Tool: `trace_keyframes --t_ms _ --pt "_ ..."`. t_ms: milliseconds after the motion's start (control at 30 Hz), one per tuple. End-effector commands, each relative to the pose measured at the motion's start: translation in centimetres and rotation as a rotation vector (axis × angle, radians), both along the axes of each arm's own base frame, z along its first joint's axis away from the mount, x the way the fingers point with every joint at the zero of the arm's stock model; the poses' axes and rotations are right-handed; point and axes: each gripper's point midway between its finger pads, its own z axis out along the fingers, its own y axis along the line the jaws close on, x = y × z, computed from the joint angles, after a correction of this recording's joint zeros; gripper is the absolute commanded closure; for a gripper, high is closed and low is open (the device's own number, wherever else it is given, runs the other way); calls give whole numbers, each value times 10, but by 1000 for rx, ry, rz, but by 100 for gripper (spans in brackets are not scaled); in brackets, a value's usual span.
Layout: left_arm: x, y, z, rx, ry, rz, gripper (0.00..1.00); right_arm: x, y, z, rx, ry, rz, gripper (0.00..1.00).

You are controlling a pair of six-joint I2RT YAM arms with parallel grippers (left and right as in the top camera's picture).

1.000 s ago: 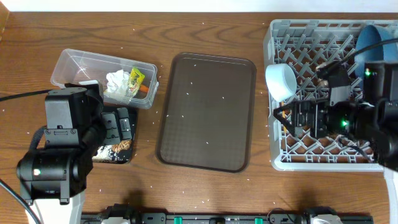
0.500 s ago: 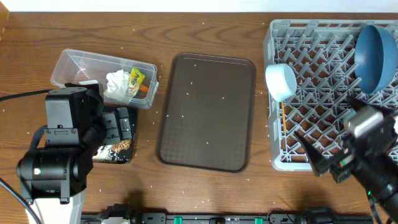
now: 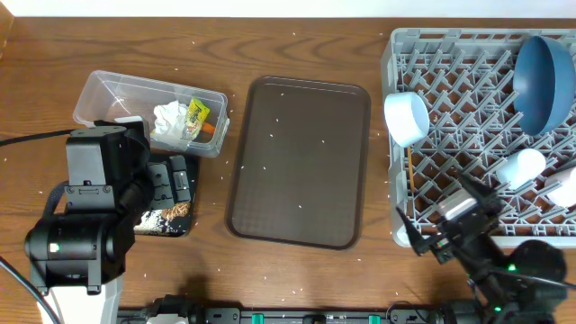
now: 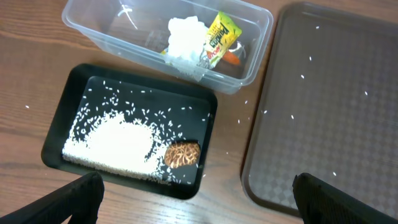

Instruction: Sort waste into correct bins and load items into the dishwasher rack

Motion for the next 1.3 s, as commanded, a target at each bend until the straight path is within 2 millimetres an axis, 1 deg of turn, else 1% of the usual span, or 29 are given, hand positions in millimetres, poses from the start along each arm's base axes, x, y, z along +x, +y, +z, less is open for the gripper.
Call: trace_keyframes --t_ms 0,200,400,500,667,700,800,1267 --pt "-1 3 1 22 2 -1 2 1 4 -26 34 -25 19 1" --pt "-1 3 1 22 2 -1 2 11 -6 -61 183 -36 -63 1" --pt "-1 3 1 22 2 -1 2 24 -15 -87 299 -37 -128 1" --pt "-1 3 1 22 2 -1 2 27 -17 -81 325 -83 -137 1" --pt "-1 3 1 22 2 -1 2 27 -17 -74 328 -109 -130 1" --pt "-1 3 1 22 2 -1 2 27 -17 -75 328 -107 -131 1" --pt "-1 3 1 22 2 -1 2 27 -17 -84 324 -67 -137 1" --pt "-1 3 1 22 2 -1 2 27 -17 -84 324 -67 -137 1"
